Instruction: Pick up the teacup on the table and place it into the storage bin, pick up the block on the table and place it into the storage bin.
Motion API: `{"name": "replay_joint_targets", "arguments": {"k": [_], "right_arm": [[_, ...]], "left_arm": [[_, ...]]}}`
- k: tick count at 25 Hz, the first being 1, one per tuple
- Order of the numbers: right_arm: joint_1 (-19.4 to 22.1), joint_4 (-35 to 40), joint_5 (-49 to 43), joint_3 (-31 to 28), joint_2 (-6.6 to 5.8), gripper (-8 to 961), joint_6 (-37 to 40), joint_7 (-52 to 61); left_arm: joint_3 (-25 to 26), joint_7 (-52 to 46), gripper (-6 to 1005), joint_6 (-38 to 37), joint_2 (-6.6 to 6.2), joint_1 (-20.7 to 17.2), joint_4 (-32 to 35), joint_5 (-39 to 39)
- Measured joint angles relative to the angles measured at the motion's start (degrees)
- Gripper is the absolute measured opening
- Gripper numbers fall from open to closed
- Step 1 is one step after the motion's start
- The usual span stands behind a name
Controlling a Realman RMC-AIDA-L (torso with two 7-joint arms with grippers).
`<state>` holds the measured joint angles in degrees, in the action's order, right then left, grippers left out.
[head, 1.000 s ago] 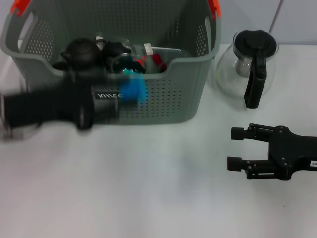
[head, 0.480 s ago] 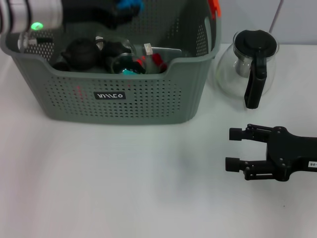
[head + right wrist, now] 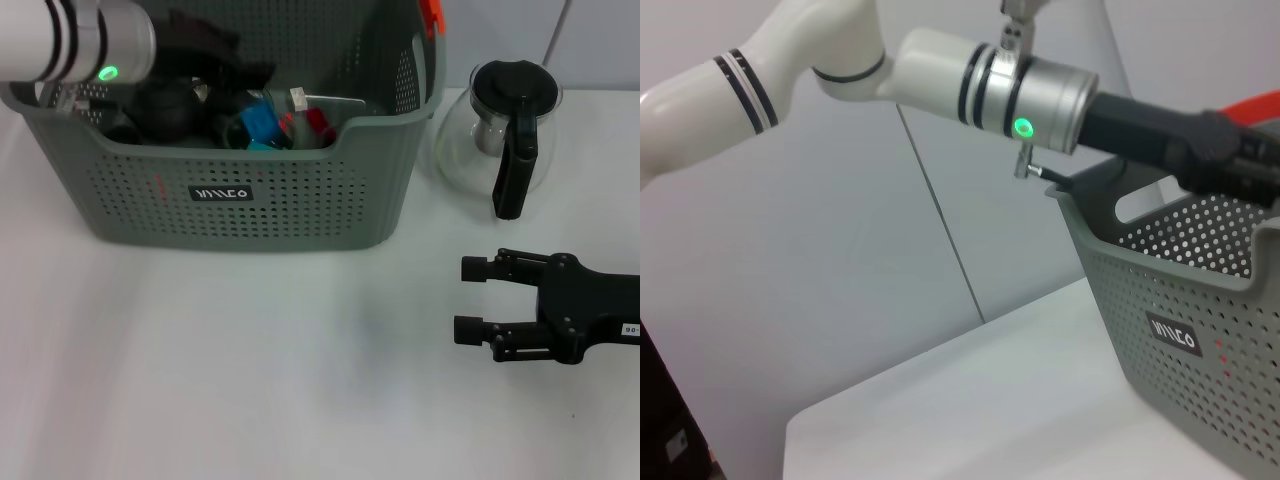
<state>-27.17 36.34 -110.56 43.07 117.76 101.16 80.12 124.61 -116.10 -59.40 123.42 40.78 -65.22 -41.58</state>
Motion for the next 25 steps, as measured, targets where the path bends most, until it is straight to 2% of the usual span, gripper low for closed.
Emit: {"name": "replay_joint_targets", "arguments": {"k": [3, 6, 9, 12, 14, 16, 18, 22, 25], "right_arm": [[0.0, 0.0, 0.2, 0.0, 0.07, 914, 0.2, -0.1], [0.1, 0.0, 0.3, -0.2, 0.47, 914, 0.0, -1.5], [0.3, 0.1, 0.3, -0.3, 1.36, 914, -0.2, -5.8], [0.7, 0.0, 0.2, 0.0, 2.11, 914, 0.1, -11.0], [0.9, -0.4, -0.4, 0.4, 2.17, 914, 0.4, -12.6], [0.9, -0.8, -0.9, 0.5, 2.23, 915, 0.4, -13.2], [0.9, -0.9, -1.1, 0.5, 2.23, 915, 0.4, -13.4], [0.9, -1.9, -1.7, 0.8, 2.29, 915, 0.9, -17.0], [0.3, -3.8, -2.4, 2.4, 2.38, 914, 0.5, -21.4]], "left_arm": [[1.9, -0.2, 525, -4.1, 0.58, -2.5, -5.9, -3.3], [5.1, 2.4, 590, -10.1, 0.73, -7.9, -10.8, -13.8], [10.2, 9.7, 656, -20.2, 0.22, -13.6, -9.9, -30.0], [16.0, 19.0, 742, -33.4, -0.37, -18.0, -4.3, -38.8], [17.8, 26.7, 825, -41.3, -1.41, -20.1, 0.2, -39.5], [17.9, 34.5, 908, -45.9, -2.69, -22.0, 6.0, -38.8], [17.5, 43.1, 908, -48.3, -3.76, -23.8, 13.0, -37.5], [17.5, 51.9, 909, -46.5, -4.05, -24.8, 21.2, -32.3], [17.4, 53.8, 905, -40.9, -3.67, -23.5, 23.9, -25.9]]}}
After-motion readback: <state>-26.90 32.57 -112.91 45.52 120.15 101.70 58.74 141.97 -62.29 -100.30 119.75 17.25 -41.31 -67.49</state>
